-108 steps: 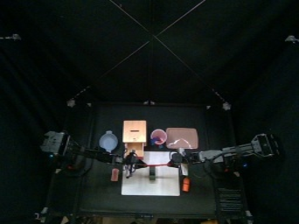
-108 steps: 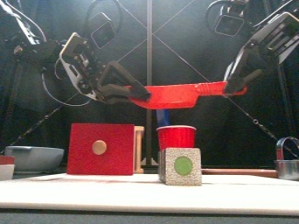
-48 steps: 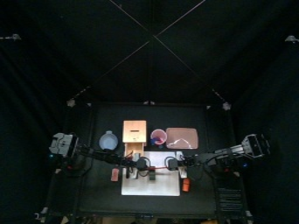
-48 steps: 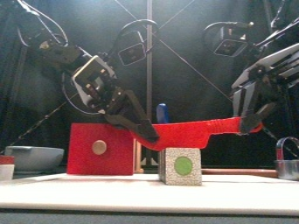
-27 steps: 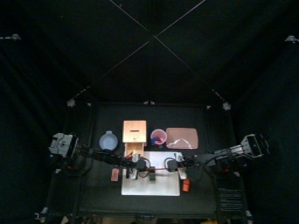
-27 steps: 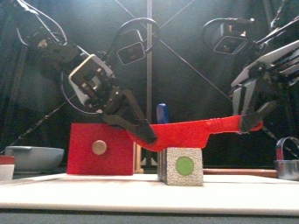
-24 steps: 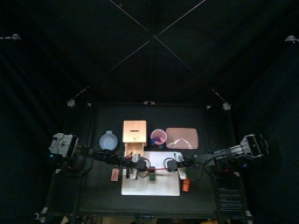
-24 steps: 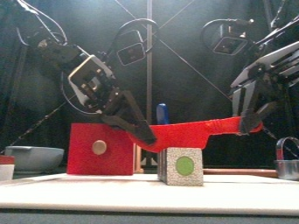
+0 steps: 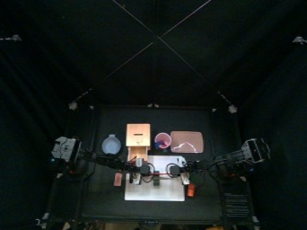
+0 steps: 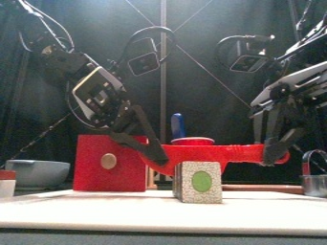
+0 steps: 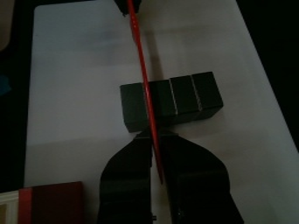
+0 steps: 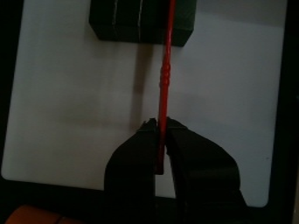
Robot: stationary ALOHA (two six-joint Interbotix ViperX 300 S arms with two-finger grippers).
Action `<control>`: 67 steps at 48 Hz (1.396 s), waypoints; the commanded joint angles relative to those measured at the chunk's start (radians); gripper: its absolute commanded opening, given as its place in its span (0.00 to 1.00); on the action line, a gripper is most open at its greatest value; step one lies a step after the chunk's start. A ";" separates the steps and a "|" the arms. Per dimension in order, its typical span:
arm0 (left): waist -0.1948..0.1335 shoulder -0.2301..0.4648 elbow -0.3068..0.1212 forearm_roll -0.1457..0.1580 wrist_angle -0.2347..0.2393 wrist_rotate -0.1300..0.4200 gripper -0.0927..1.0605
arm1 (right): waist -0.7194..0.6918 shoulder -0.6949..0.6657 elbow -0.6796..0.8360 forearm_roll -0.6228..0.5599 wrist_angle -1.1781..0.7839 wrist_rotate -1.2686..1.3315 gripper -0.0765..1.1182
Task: Place sushi on board then cut the sushi with the knife then place the pieces on the plate
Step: Cut the sushi into 4 pieces
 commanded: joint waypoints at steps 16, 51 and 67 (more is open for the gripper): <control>-0.020 0.049 -0.046 0.025 0.121 -0.003 0.45 | 0.008 0.055 -0.031 -0.028 0.008 -0.006 0.40; -0.051 0.086 -0.086 0.092 0.282 -0.006 0.45 | 0.029 0.087 -0.081 -0.041 0.074 -0.011 0.40; -0.052 0.026 -0.094 0.092 0.282 -0.008 0.44 | 0.035 0.012 -0.130 -0.083 0.147 -0.003 0.40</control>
